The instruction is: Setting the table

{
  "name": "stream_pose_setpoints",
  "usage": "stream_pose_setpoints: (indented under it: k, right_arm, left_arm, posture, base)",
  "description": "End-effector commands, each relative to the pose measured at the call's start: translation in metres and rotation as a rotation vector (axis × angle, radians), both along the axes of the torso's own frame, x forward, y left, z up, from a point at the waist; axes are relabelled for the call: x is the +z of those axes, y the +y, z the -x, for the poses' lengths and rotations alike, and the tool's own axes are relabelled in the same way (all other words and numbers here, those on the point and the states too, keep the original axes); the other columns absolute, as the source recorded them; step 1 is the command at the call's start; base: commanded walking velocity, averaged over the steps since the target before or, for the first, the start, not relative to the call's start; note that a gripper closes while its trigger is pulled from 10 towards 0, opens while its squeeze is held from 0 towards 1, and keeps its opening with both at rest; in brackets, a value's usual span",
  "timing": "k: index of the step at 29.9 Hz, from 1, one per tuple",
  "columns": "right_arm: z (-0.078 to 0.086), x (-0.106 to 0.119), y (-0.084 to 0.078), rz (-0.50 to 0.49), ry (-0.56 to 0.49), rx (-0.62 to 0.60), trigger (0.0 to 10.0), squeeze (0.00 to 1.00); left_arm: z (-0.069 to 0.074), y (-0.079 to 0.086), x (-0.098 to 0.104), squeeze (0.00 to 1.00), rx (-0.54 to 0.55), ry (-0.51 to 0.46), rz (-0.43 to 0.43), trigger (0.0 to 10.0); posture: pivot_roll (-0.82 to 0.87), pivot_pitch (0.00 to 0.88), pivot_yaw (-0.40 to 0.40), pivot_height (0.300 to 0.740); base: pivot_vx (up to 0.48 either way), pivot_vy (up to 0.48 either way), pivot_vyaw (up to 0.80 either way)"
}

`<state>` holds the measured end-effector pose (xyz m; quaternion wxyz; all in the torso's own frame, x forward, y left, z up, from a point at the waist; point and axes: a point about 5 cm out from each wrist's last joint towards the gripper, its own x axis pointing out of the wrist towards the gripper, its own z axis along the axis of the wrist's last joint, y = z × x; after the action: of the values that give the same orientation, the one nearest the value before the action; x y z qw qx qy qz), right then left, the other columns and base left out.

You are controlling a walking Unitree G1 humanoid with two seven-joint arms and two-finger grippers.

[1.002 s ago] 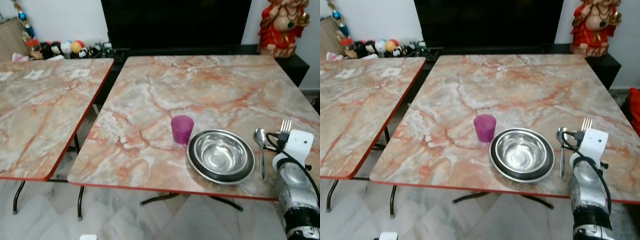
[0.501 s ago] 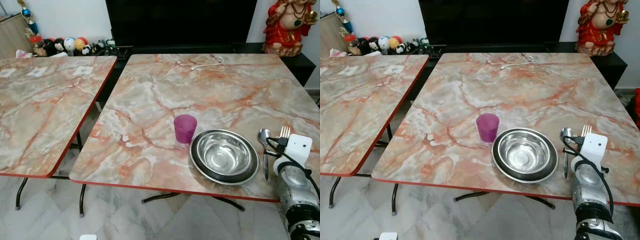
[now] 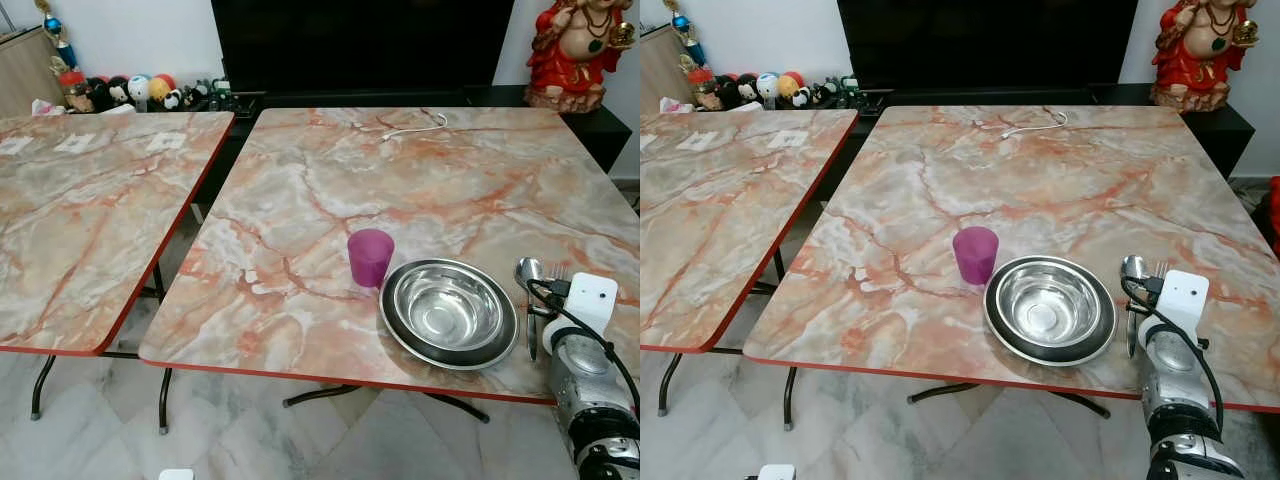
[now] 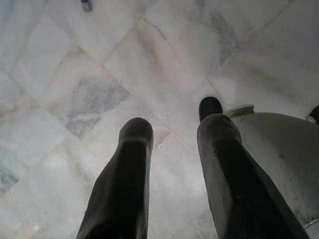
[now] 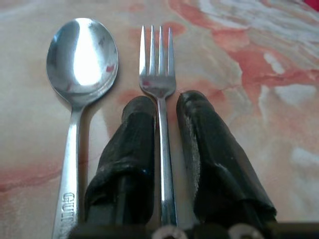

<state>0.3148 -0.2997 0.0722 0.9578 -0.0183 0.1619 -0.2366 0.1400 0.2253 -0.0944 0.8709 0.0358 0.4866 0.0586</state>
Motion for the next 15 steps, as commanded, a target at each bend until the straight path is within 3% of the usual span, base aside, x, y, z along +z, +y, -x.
stream_pose_setpoints:
  k: [1, 6, 11, 15]
  right_arm:
    - [-0.004, 0.006, -0.002, 0.022, -0.014, 0.003, 10.0, 0.0]
    - [-0.004, 0.01, -0.003, 0.046, -0.034, -0.007, 10.0, 0.0]
    - [-0.01, 0.044, 0.007, 0.085, -0.324, 0.043, 10.0, 0.0]
    - [-0.005, 0.058, 0.015, 0.102, -0.424, 0.069, 10.0, 0.0]
  left_arm:
    - [0.003, 0.004, 0.0, 0.0, -0.006, 0.016, -0.007, 10.0]
    - [0.004, 0.004, -0.001, 0.0, -0.003, 0.016, -0.005, 10.0]
    - [0.004, 0.005, -0.001, 0.0, 0.0, 0.016, -0.007, 10.0]
    - [0.004, 0.006, 0.0, 0.0, 0.004, 0.013, -0.008, 10.0]
  posture:
    - [-0.08, 0.001, 0.064, 0.74]
    - [-0.08, 0.0, 0.06, 0.74]
    - [-0.07, 0.0, 0.06, 0.74]
    - [-0.07, 0.0, 0.058, 0.74]
  base:
    - [0.0, 0.0, 0.0]
    - [0.0, 0.0, 0.0]
    - [0.0, 0.0, 0.0]
    - [0.0, 0.0, 0.0]
